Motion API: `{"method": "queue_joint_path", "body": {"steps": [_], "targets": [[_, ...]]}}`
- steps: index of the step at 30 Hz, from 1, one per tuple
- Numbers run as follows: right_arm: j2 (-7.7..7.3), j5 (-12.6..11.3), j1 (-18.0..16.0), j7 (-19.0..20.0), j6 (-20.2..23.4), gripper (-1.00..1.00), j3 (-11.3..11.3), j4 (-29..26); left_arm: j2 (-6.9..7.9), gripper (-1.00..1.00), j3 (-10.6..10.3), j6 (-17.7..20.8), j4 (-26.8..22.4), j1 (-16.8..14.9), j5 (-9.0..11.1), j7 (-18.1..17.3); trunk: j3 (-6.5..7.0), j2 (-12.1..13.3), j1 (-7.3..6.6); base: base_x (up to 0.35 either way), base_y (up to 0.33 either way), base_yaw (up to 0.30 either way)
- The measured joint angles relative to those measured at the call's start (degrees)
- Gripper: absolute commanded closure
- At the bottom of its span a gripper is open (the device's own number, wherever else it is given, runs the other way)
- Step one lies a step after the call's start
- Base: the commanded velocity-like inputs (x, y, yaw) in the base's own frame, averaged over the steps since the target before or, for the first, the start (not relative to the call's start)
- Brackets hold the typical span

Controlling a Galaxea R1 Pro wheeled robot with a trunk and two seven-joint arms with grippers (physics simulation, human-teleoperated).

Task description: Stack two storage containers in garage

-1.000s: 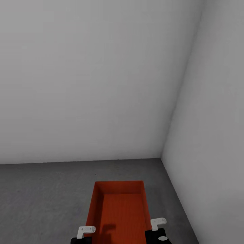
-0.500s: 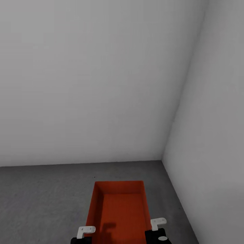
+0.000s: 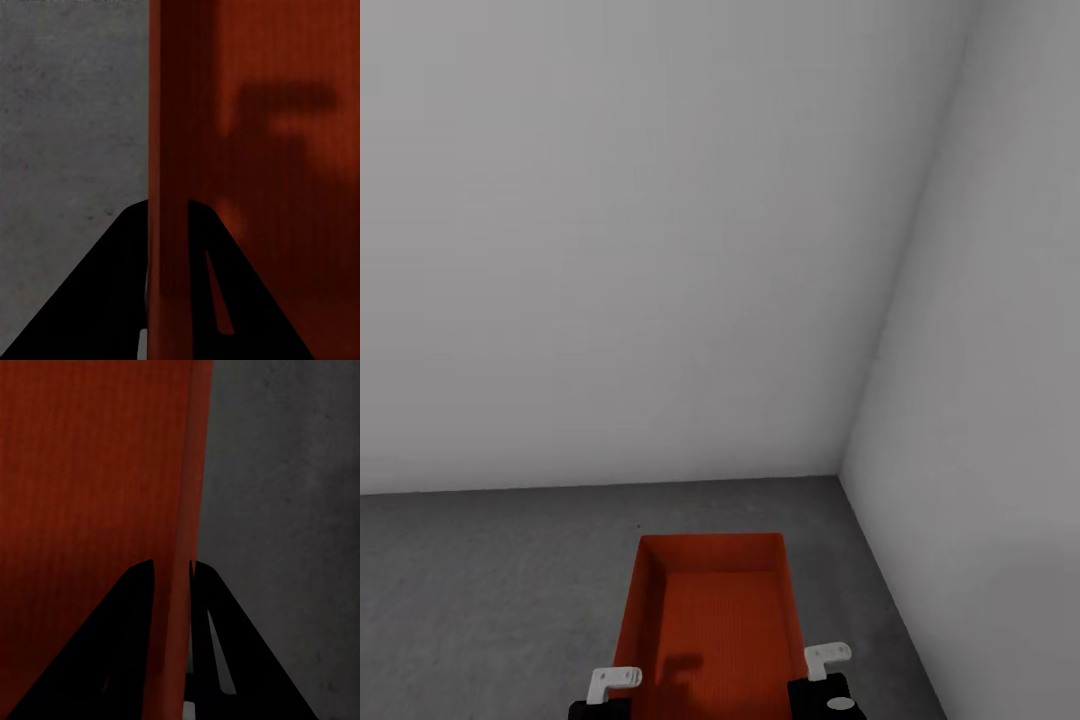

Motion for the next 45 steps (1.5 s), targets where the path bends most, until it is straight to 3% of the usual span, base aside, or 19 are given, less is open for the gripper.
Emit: {"method": "queue_joint_path", "body": {"steps": [45], "targets": [[-0.02, 0.0, 0.0, 0.0, 0.0, 1.00, 0.0, 0.0, -0.01, 1.00, 0.0, 0.0, 0.0, 0.0, 0.0, 0.0, 0.00, 0.0, 0.00, 0.002, 0.000, 0.000]]}}
